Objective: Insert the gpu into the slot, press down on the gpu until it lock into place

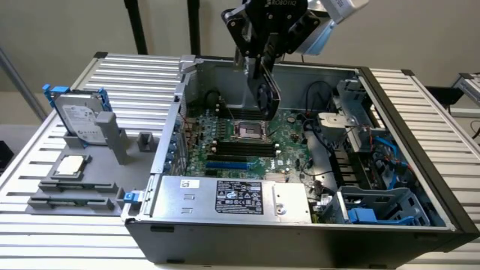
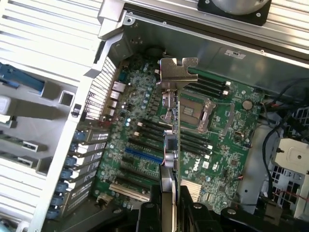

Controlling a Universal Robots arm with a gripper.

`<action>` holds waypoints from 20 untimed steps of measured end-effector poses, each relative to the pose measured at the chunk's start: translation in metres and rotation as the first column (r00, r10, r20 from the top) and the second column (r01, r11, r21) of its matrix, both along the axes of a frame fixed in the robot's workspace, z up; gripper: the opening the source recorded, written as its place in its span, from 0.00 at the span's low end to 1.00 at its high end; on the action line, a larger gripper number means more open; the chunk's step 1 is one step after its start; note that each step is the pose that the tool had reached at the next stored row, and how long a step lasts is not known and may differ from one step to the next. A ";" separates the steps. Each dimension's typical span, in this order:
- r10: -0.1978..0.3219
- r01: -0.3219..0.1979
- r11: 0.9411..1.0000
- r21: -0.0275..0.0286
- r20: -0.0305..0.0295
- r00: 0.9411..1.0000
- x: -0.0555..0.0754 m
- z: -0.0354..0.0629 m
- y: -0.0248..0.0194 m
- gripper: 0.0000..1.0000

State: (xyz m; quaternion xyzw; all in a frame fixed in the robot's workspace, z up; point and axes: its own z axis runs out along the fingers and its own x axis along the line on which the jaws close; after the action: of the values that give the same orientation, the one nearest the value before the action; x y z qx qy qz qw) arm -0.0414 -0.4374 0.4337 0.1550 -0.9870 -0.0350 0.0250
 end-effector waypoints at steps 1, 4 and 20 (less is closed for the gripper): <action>0.019 -0.019 1.000 0.000 0.000 1.000 0.000 -0.0001 0.0000 0.26; 0.073 -0.073 0.997 0.000 0.000 0.997 0.000 -0.0006 0.0000 0.26; 0.356 -0.356 0.934 -0.004 0.019 0.934 0.000 -0.0058 0.0000 0.26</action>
State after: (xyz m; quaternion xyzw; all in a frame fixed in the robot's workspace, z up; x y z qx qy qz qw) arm -0.0413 -0.4374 0.4279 0.3315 -0.9428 -0.0280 0.0213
